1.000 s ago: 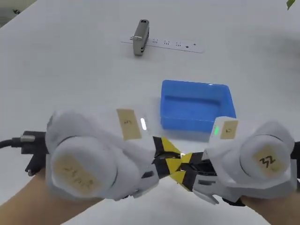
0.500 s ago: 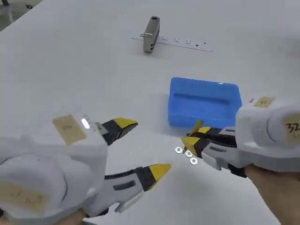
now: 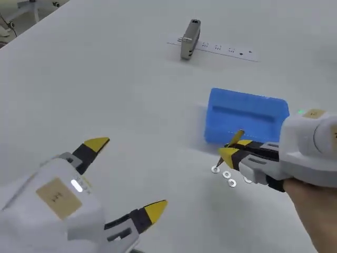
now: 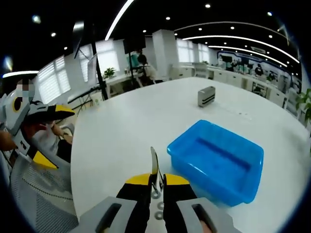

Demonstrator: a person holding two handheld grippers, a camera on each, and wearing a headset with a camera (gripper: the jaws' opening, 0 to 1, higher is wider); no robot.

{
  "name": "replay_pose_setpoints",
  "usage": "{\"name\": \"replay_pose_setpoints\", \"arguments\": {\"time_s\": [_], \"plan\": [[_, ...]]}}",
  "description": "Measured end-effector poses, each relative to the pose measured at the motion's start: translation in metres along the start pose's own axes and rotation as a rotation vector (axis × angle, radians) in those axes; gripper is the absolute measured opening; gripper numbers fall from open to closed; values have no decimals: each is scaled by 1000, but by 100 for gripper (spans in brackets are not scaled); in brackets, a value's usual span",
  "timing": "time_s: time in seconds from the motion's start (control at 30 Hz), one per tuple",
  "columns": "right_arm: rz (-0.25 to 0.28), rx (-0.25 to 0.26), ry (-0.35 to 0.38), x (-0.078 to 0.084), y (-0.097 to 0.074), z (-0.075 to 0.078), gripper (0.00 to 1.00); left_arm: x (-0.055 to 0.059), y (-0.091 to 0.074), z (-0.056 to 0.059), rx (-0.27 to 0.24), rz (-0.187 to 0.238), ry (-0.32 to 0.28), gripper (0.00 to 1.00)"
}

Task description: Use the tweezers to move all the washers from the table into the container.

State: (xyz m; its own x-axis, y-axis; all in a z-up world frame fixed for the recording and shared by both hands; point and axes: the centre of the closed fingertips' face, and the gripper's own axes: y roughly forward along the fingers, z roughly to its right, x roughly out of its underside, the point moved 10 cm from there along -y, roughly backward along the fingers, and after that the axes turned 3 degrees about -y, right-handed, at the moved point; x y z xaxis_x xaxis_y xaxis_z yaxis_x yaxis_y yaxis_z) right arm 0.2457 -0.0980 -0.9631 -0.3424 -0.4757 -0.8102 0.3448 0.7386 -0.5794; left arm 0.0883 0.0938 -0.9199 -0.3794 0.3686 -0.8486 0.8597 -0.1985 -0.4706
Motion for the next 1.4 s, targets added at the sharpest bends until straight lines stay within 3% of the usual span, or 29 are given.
{"name": "replay_pose_setpoints", "arguments": {"time_s": [0.07,0.13,0.2,0.3,0.6,0.97,1.07,1.17,1.4], "plan": [[-7,2,-5,0,1,-2,5,3,3,-2,-11,-4,-21,80],[-14,15,-27,0,0,-2,5,6,5,-3,-24,-25,-77,87],[-11,11,-16,0,0,-1,5,6,5,-4,-27,-21,-87,90],[-19,11,-26,1,1,-2,4,5,4,-4,-39,-4,-86,90],[-36,12,-44,0,2,-5,5,8,4,-6,-76,-21,-70,88],[-56,-8,-56,-4,5,-2,3,9,6,-3,-68,-50,-45,94],[-51,-9,-59,-10,0,-3,3,6,5,-3,-50,-12,-81,97],[-54,-5,-71,-18,-6,-6,3,7,5,-5,-60,-13,-87,97],[-8,34,-120,-46,-22,-3,2,8,4,-4,-67,-24,-76,97]]}}
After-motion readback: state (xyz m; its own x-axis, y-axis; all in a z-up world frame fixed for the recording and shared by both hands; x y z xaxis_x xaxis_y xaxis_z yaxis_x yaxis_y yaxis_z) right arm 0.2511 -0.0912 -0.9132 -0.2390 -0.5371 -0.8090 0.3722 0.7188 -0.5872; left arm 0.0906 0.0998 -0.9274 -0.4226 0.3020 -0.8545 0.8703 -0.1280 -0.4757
